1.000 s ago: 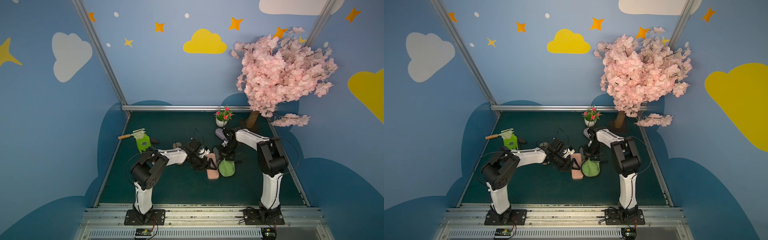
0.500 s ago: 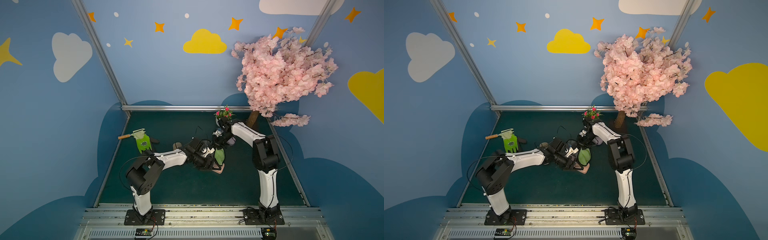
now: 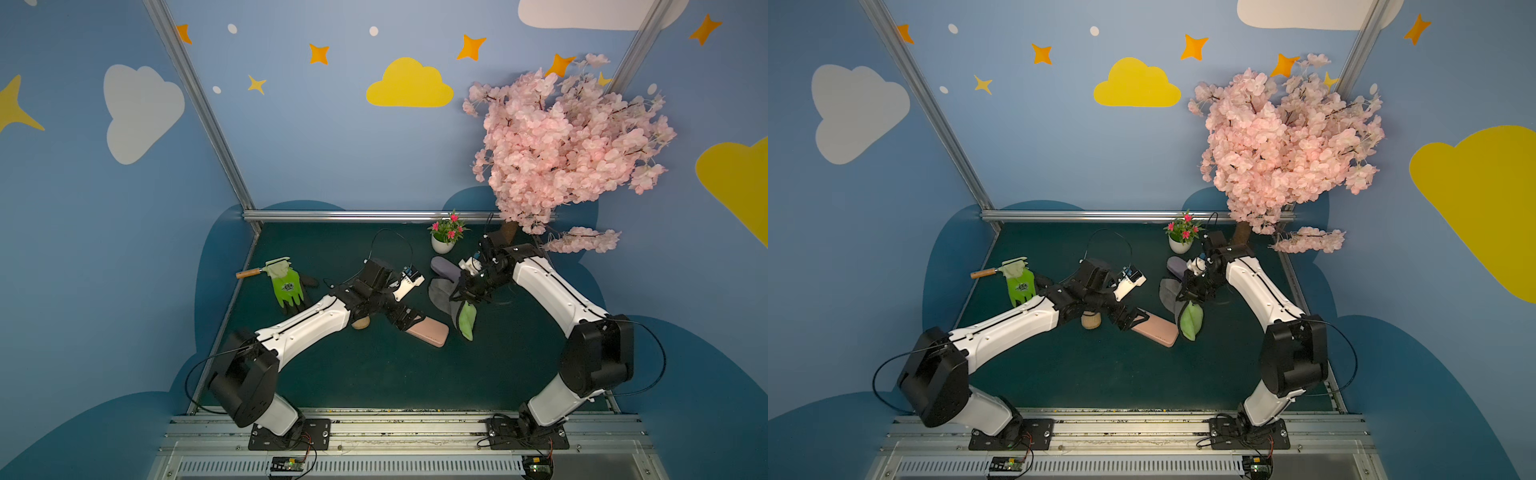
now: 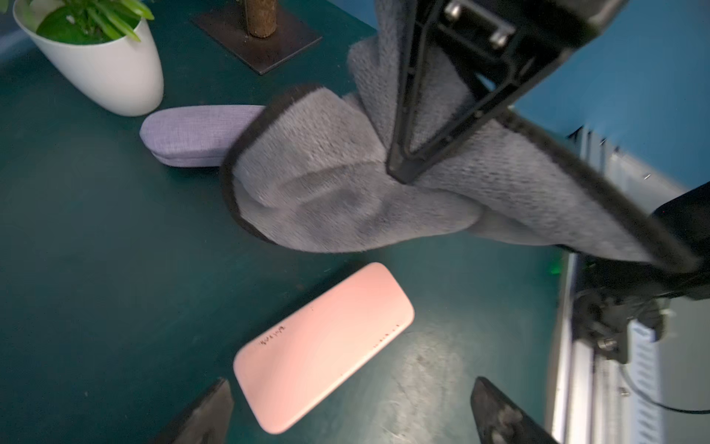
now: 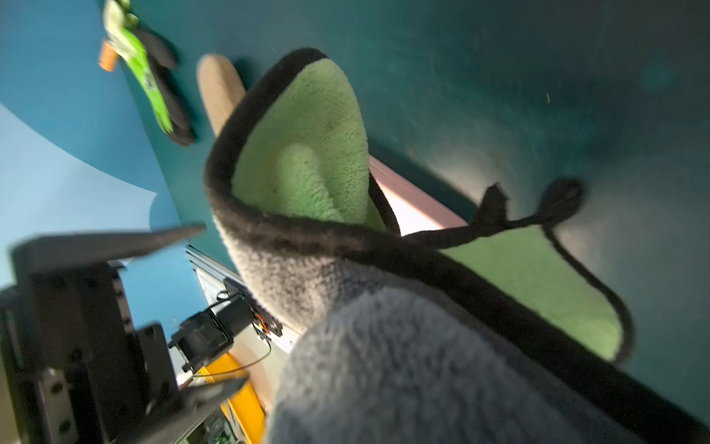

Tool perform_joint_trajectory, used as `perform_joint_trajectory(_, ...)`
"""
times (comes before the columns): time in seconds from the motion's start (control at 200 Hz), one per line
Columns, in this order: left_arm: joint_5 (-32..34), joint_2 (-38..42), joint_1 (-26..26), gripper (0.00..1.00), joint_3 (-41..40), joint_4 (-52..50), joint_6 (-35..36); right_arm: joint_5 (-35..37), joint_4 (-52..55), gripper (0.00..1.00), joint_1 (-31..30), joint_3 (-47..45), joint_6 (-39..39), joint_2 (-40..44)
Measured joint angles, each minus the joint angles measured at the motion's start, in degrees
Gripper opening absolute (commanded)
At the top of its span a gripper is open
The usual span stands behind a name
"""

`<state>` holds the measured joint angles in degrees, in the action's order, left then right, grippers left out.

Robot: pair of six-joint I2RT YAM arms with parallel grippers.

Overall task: Wipe the eyeglass case
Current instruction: Adjust the eyeglass case at the center of the board.

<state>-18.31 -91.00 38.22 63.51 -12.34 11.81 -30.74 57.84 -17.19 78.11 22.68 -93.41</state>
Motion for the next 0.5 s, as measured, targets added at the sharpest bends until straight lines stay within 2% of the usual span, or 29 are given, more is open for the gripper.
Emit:
perform_joint_trajectory(0.14,2.05,-9.6,0.15,1.0,5.6,-2.75,10.88,0.0,0.33,0.0,1.84,-4.76,-0.7,3.08)
perform_joint_trajectory(0.24,2.29,-13.84,0.22,1.0,7.65,-4.63,16.11,-0.17,0.39,0.0,2.51,-6.19,-0.94,4.55)
perform_joint_trajectory(0.5,5.35,-19.96,0.96,1.0,10.16,-6.54,22.47,-0.28,0.37,0.0,2.51,-6.45,-1.9,4.63)
